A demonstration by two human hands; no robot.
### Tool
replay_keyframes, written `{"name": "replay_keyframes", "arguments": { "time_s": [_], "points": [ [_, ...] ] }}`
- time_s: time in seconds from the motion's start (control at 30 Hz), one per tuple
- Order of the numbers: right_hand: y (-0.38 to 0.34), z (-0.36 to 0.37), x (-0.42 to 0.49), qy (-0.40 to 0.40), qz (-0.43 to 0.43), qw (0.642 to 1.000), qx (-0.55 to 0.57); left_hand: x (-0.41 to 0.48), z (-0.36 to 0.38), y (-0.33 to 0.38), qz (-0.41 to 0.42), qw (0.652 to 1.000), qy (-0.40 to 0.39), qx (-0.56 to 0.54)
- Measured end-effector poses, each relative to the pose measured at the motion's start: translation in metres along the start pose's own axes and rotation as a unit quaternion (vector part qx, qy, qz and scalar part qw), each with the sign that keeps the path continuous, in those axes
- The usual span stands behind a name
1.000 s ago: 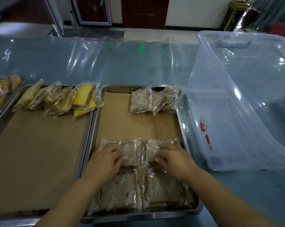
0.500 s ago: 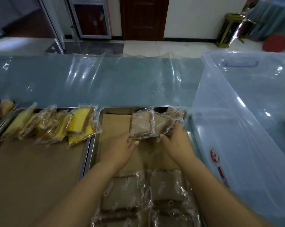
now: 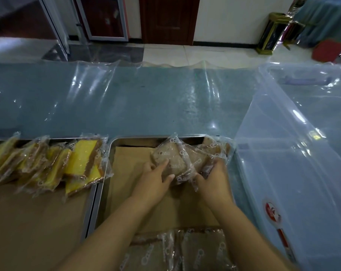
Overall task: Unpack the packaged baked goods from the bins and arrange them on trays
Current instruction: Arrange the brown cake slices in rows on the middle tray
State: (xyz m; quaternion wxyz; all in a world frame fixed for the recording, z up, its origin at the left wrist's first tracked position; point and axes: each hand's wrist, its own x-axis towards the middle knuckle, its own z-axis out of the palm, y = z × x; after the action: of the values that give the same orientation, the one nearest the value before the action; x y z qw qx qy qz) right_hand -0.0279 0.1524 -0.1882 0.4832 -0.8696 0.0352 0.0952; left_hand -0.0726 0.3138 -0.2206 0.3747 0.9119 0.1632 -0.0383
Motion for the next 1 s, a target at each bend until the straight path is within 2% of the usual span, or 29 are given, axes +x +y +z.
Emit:
{"name": "replay_keyframes", "arguments": {
  "time_s": [0.13,0.3,0.43,0.6,0.77,0.9,1.0],
  "points": [
    [0.011,-0.002,0.003,-0.003,-0.024,1.0,0.009,-0.014,-0.002,-0.01,0.08,0.987,0.041,0.137],
    [0.015,-0.011,0.0,-0.01,-0.022,0.999,0.028,-0.022,-0.014,-0.018,0.151,0.961,-0.034,0.229],
    [0.005,-0.018,-0.006,0.011,-0.049,0.998,0.046,-0.04,-0.022,-0.027,0.142,0.954,-0.049,0.258],
    [-0.011,-0.014,-0.009,0.047,-0.07,0.996,0.042,-0.063,-0.03,-0.032,0.096,0.927,0.0,0.363],
    [-0.025,0.012,0.0,-0.021,-0.041,0.999,-0.025,-0.081,-0.035,-0.036,0.076,0.934,0.025,0.35],
    [-0.038,0.039,0.008,-0.097,-0.027,0.985,-0.138,-0.091,-0.036,-0.043,0.065,0.951,0.034,0.3],
    [-0.045,0.059,0.012,-0.125,-0.023,0.984,-0.123,-0.093,-0.039,-0.049,0.087,0.957,0.03,0.274]
  ]
}}
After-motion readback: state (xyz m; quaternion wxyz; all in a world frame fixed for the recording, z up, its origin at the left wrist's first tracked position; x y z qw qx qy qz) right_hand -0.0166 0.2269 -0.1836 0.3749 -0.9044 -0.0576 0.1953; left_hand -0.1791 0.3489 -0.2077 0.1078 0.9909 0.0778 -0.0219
